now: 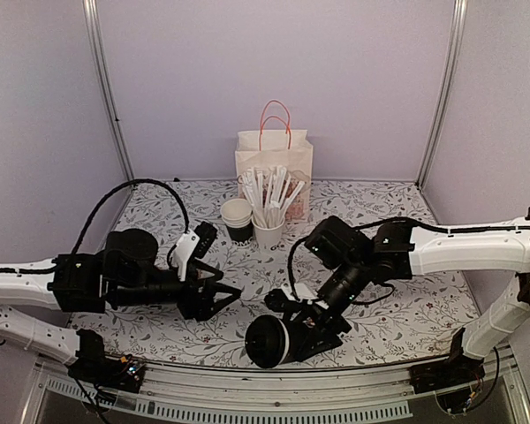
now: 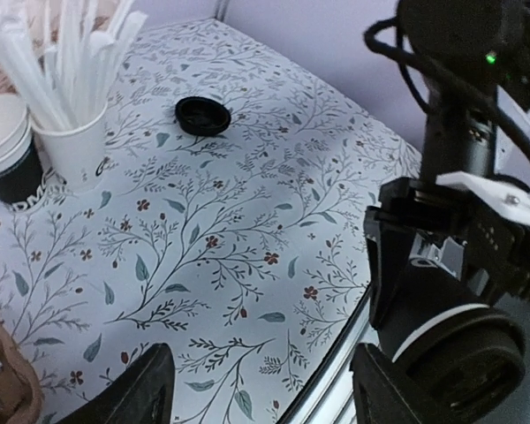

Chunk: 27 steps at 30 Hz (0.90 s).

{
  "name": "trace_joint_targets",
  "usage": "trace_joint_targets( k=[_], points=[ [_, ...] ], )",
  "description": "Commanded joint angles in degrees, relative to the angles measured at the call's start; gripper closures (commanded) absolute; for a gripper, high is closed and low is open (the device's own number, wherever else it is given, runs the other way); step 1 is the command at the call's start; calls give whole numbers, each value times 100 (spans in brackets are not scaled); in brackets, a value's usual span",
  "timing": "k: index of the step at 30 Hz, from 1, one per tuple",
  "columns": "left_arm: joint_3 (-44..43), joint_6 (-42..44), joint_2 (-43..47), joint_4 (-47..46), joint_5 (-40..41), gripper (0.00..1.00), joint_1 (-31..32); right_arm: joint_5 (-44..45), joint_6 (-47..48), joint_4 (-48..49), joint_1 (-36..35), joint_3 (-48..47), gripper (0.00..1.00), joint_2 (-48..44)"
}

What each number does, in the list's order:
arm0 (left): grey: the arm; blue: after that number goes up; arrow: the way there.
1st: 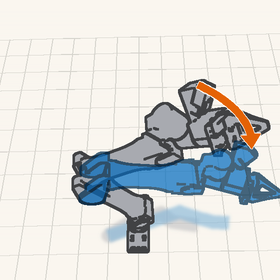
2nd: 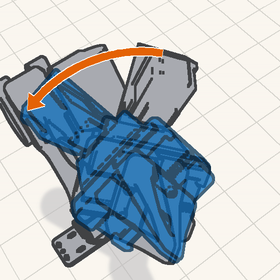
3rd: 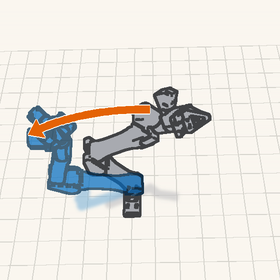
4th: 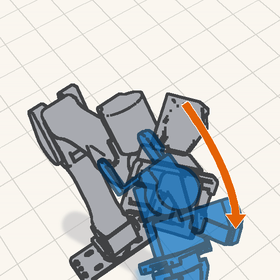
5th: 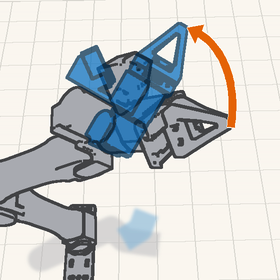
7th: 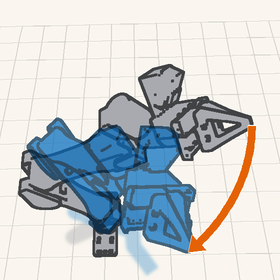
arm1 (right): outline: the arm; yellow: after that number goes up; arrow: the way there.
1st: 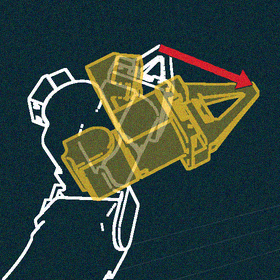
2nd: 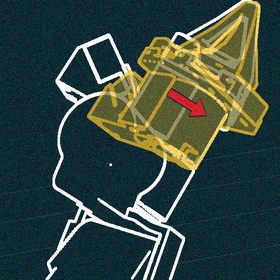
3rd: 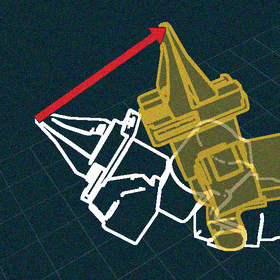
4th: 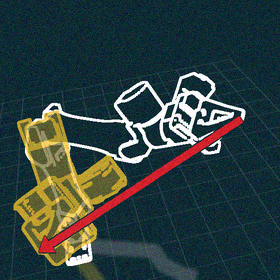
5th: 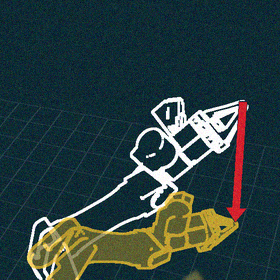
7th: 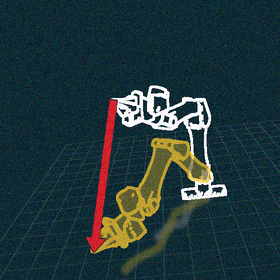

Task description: Pack the takeout coffee

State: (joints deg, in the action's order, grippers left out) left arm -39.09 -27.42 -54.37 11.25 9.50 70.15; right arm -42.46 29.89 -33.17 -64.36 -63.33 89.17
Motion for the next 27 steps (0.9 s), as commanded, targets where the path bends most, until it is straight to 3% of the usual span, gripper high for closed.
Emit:
trace_joint_targets(
  k=[1,5,14,27],
  points=[
    [-833,1601,-200,453,-639,29,341,-1145,564,-330,268,26,28,-490],
    [-1321,2534,-381,648,-530,27,799,-1379,753,-673,359,-52,28,-582],
    [-2775,3668,-1559,1436,80,28,1505,-2158,885,-1024,712,-378,29,-418],
    [-3447,3450,-1799,2048,38,28,1777,-2354,949,-1007,846,-405,30,-351]
  ],
)
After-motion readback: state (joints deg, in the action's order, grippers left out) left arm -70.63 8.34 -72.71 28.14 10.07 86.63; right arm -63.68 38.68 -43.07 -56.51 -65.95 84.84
